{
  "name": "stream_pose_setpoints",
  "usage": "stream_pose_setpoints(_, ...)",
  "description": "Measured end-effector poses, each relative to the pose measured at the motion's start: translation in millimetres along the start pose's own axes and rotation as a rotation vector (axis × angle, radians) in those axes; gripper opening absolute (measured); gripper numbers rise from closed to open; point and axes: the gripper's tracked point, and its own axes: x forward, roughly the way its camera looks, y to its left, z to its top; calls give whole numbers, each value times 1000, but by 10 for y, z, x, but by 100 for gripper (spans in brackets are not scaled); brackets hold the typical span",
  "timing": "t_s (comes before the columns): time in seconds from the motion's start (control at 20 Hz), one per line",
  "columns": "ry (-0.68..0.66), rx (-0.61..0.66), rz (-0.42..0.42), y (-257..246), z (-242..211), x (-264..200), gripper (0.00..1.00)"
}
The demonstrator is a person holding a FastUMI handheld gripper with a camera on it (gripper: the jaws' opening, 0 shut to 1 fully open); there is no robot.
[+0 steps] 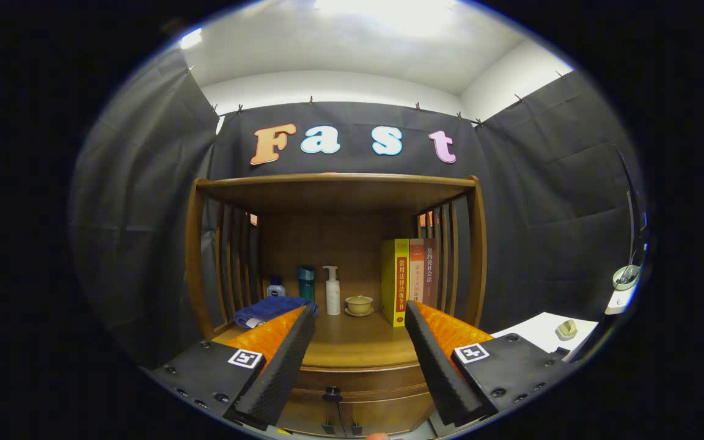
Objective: Pull open the drawer, take out the items inside it, and place them on the countertop above the cabinet.
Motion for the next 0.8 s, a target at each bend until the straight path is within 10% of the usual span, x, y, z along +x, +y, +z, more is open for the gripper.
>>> stream_pose_setpoints(0.8,244,21,77,437,-2358,514,95)
